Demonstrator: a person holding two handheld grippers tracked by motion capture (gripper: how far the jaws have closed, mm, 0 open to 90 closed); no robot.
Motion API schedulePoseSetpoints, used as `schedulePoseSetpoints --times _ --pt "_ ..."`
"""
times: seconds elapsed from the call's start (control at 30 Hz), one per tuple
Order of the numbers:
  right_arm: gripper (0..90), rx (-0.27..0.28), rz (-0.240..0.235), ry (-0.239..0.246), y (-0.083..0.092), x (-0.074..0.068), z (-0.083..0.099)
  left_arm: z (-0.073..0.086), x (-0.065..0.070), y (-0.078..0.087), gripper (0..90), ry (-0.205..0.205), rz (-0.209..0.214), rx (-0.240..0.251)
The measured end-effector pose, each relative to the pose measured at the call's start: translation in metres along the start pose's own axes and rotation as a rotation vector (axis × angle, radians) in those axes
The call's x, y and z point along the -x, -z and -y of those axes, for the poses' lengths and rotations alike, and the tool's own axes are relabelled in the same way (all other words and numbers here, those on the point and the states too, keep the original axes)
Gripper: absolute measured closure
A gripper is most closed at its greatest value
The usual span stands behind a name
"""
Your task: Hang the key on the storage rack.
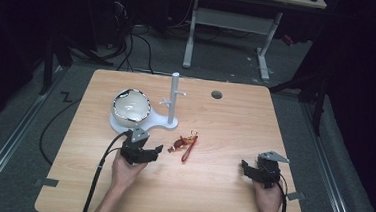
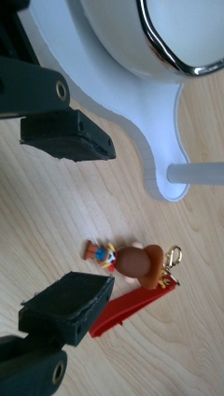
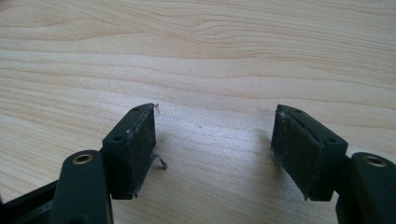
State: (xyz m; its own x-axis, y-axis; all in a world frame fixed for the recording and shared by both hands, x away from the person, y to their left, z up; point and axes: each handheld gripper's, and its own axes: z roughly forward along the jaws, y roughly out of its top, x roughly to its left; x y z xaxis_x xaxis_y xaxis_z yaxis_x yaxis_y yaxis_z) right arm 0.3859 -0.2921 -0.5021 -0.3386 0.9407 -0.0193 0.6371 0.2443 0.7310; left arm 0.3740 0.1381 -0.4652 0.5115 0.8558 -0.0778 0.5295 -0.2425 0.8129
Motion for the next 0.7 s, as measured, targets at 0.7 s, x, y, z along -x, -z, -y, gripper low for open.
schedulePoseSetpoints --times 0.7 --pt "31.2 0.0 0.0 0.0 0.0 0.0 0.0 -0.021 0.029 -0.047 39.2 -0.102 0.036 -0.053"
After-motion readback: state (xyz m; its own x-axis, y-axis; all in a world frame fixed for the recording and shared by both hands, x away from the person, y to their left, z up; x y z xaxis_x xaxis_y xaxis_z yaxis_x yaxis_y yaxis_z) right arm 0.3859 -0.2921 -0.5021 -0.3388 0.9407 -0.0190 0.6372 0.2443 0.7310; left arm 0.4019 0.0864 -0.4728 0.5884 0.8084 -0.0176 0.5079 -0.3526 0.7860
